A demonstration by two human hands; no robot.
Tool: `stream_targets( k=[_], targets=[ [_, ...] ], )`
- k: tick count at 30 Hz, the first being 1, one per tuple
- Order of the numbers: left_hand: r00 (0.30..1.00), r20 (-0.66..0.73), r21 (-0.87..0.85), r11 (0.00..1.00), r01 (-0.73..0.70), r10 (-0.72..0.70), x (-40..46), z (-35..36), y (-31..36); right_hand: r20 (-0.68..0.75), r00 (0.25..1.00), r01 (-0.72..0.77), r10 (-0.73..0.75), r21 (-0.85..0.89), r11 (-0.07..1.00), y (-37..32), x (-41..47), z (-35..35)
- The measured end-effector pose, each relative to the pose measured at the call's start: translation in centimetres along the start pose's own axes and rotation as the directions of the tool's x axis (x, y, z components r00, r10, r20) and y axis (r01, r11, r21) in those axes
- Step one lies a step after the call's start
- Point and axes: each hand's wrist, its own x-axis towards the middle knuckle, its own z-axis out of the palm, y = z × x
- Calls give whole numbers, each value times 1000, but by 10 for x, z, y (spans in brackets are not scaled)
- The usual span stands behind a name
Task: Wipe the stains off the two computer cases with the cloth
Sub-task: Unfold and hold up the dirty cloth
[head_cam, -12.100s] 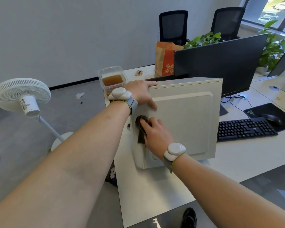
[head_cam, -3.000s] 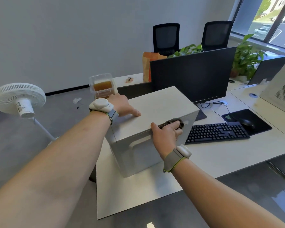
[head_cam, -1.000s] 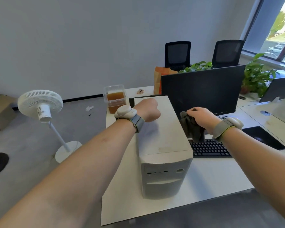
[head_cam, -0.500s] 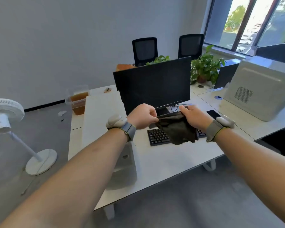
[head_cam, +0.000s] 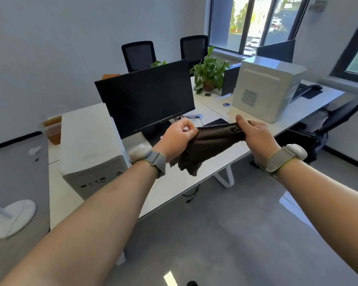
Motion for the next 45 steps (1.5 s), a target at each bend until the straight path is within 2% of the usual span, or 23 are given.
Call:
stream_targets(
  k=[2, 4, 7, 10, 13, 16, 19, 22, 26, 28, 31, 34, 35, 37, 39, 40, 42, 45],
  targets=[
    [999, 40, 11, 1000, -13, 12, -12, 19, 1, 8, 999, -49, 49, 85, 995, 4, -19, -21],
    [997, 77, 10, 1000, -9, 8, -21, 38, 4, 80, 995, -76, 65, 146, 986, 7, -38, -45],
    [991, 133, -35, 999, 29, -24, -28, 58, 19, 238, 970, -43, 45, -13, 999, 9, -59, -84],
    [968, 244, -13, 998, 65, -60, -27, 76, 38, 232, 966, -79, 110, -142, 987, 19, -69, -114],
    [909, 400, 34, 993, 116, -120, -20, 109, 64, 99, 981, -176, 169, 69, 982, 23, -77, -155],
    [875, 462, 50, 990, 135, -143, -1, 152, 87, 8, 986, -162, 164, 220, 962, 31, -71, -207],
    [874, 463, 96, 989, 115, -147, 28, 202, 108, 85, 981, -193, 175, 297, 935, 45, -56, -266],
    [860, 488, 142, 986, 89, -148, 57, 255, 132, 255, 937, -306, 237, 278, 911, 57, -40, -322],
    [816, 563, 116, 990, 80, -132, 90, 320, 167, 232, 889, -423, 396, 79, 903, 70, -21, -379],
    [800, 588, 116, 991, 61, -118, 99, 340, 181, 245, 827, -517, 506, -24, 856, 76, -13, -391],
    [788, 602, 146, 988, 51, -129, 117, 372, 200, 273, 734, -619, 621, -108, 778, 91, 1, -420],
    [773, 618, 179, 983, 38, -142, 134, 393, 212, 339, 657, -687, 674, -100, 720, 98, 5, -441],
    [773, 616, 209, 978, 26, -152, 142, 400, 215, 353, 677, -671, 646, -67, 739, 101, 9, -450],
    [784, 595, 305, 952, -14, -179, 158, 408, 213, 324, 776, -590, 541, 70, 805, 103, 17, -464],
    [786, 579, 439, 895, -76, -217, 177, 420, 208, 221, 883, -460, 414, 232, 857, 105, 30, -483],
    [786, 572, 504, 856, -114, -233, 185, 426, 205, 163, 912, -410, 377, 305, 860, 107, 37, -493],
    [783, 565, 563, 815, -138, -259, 196, 433, 198, 78, 933, -348, 351, 438, 829, 111, 49, -513],
    [757, 587, 420, 908, 17, -285, 212, 437, 179, -22, 944, -291, 330, 421, 859, 110, 61, -544]
  ],
)
